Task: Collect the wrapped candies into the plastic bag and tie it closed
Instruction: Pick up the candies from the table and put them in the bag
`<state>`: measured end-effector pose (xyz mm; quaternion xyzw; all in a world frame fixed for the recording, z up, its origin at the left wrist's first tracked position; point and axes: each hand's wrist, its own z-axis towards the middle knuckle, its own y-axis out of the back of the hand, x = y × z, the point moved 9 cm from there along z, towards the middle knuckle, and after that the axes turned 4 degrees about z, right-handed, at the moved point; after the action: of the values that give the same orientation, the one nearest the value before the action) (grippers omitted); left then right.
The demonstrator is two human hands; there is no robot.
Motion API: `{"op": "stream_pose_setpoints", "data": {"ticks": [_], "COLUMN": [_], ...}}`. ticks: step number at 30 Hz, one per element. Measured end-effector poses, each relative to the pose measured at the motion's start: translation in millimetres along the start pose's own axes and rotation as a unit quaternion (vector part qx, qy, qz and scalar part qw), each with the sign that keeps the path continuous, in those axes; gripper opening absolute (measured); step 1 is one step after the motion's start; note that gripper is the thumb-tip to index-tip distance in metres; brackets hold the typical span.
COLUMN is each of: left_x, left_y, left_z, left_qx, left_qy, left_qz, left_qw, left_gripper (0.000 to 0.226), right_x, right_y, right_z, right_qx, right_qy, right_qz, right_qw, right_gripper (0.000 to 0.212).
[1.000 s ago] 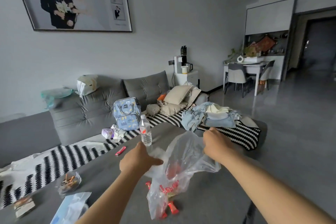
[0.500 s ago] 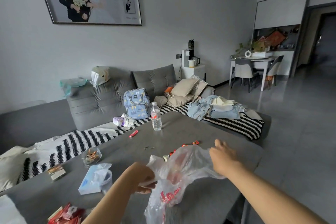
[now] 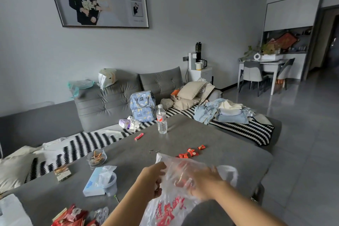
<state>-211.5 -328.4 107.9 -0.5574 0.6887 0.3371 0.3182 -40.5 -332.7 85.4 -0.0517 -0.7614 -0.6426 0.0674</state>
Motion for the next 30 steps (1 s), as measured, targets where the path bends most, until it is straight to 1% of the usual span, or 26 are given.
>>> {"op": "stream_pose_setpoints", "data": {"ticks": [2,3,6,9,10,13,15,17,19,22,24,25,27,28,30], "left_x": [3.0,4.5,10.6,12.2,11.7,9.5,9.3,11.3,16.1,31.6,44.5,51.3,57.2,57.5,55.7], "left_y": [7.7,11.2,17.5,20.3,21.3,30.6,39.5,44.7,45.9,44.1,42.1,39.3,38.0,38.9,41.2], "left_z": [5.3,7.1,19.5,32.6,37.2,49.0,55.5,62.2,67.8,75.2,78.0,79.4,84.3,87.3,97.5], "left_qx": [-0.007,-0.011,-0.011,0.005,0.005,-0.027,-0.059,-0.064,-0.052,-0.023,-0.009,0.006,0.009,0.001,-0.025], "left_qy": [0.015,0.024,0.051,0.058,0.056,0.053,0.052,0.039,0.03,0.052,0.087,0.102,0.104,0.095,0.073], "left_qz": [-0.031,-0.046,-0.099,-0.159,-0.179,-0.218,-0.233,-0.21,-0.152,-0.064,-0.013,0.004,0.022,0.027,0.029], "left_qw": [0.999,0.999,0.994,0.986,0.982,0.974,0.969,0.975,0.987,0.996,0.996,0.995,0.994,0.995,0.997], "left_gripper": [0.027,0.03,0.029,0.016,0.016,0.011,0.02,0.02,0.009,0.021,0.021,0.023,0.016,0.016,0.02], "right_x": [-13.5,-17.4,-21.5,-19.3,-17.9,-18.3,-19.8,-21.3,-22.0,-26.6,-31.4,-34.1,-35.6,-38.3,-40.3], "right_y": [-14.6,-19.1,-28.0,-36.9,-38.9,-46.4,-53.7,-61.2,-67.6,-80.4,-90.7,-94.0,-99.4,-107.6,-119.9], "right_z": [2.1,2.9,5.8,9.3,9.9,10.7,10.1,12.0,15.0,18.7,20.9,22.9,27.2,32.0,33.5], "right_qx": [0.062,0.082,0.117,0.138,0.136,0.14,0.157,0.175,0.192,0.218,0.213,0.2,0.182,0.19,0.208], "right_qy": [-0.047,-0.06,-0.076,-0.051,-0.041,-0.027,-0.023,-0.021,-0.023,-0.025,-0.021,-0.024,-0.042,-0.048,-0.064], "right_qz": [-0.032,-0.057,-0.096,-0.146,-0.16,-0.183,-0.183,-0.174,-0.16,-0.142,-0.145,-0.141,-0.113,-0.097,-0.016], "right_qw": [0.996,0.993,0.985,0.978,0.977,0.973,0.97,0.969,0.968,0.965,0.966,0.969,0.976,0.976,0.976], "right_gripper": [0.069,0.077,0.082,0.095,0.097,0.099,0.1,0.102,0.101,0.095,0.082,0.071,0.049,0.044,0.042]}}
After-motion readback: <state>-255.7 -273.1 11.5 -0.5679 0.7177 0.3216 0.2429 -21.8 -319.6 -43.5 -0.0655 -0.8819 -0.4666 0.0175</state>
